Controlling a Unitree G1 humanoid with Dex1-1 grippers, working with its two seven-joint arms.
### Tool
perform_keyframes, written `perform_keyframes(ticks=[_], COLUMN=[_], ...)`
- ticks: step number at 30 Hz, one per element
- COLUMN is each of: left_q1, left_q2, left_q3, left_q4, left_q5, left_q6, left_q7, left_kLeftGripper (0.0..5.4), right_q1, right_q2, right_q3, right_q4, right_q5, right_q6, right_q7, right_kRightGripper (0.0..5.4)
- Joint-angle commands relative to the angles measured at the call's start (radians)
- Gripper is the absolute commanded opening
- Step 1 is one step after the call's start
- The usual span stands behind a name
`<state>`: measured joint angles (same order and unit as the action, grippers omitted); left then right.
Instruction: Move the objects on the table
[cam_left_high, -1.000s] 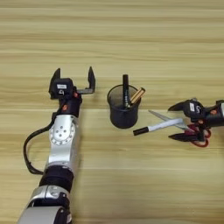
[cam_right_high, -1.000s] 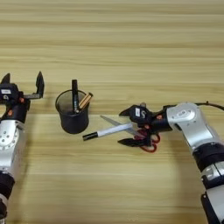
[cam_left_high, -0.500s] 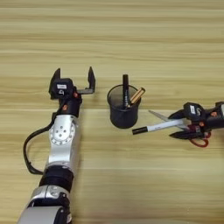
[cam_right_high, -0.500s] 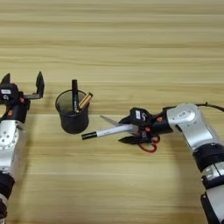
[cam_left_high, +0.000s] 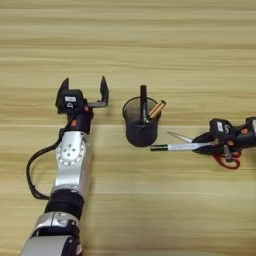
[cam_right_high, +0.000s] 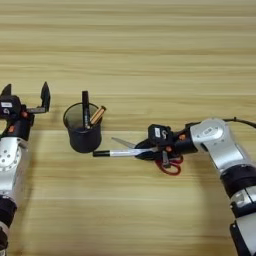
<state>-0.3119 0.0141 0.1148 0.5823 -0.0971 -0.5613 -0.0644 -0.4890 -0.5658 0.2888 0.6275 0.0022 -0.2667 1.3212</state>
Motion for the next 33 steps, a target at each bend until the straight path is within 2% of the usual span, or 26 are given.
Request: perform_keyframes(ticks=[1, 15, 25, 33], left_q1=[-0.013, -0.019, -0.020, -0.013], left_q2=[-0.003, -0.001, 0.000, 0.000], left_q3=[0.001, 0.003, 0.001, 0.002], left_q4=[0.012, 0.023, 0.024, 0.011], left_q5=[-0.004, -0.006, -0.004, -0.015], left_q6=[0.007, 0.003, -0.007, -0.017], left_q7=[-0.005, -0.009, -0.015, -0.030], left_kLeftGripper=[5.40, 5.40, 5.40, 5.40], right_q1=[0.013, 0.019, 0.060, 0.089], right_q2=[-0.018, -0.026, -0.071, -0.130], right_q3=[-0.003, -0.030, -0.055, -0.071], right_q4=[-0.026, -0.105, -0.265, -0.401], right_q5=[0.006, 0.055, 0.143, 0.192], right_q6=[0.020, 0.075, 0.135, 0.199], right_q7=[0.022, 0.057, 0.142, 0.178], right_kRightGripper=[0.75, 0.75, 0.75, 0.75])
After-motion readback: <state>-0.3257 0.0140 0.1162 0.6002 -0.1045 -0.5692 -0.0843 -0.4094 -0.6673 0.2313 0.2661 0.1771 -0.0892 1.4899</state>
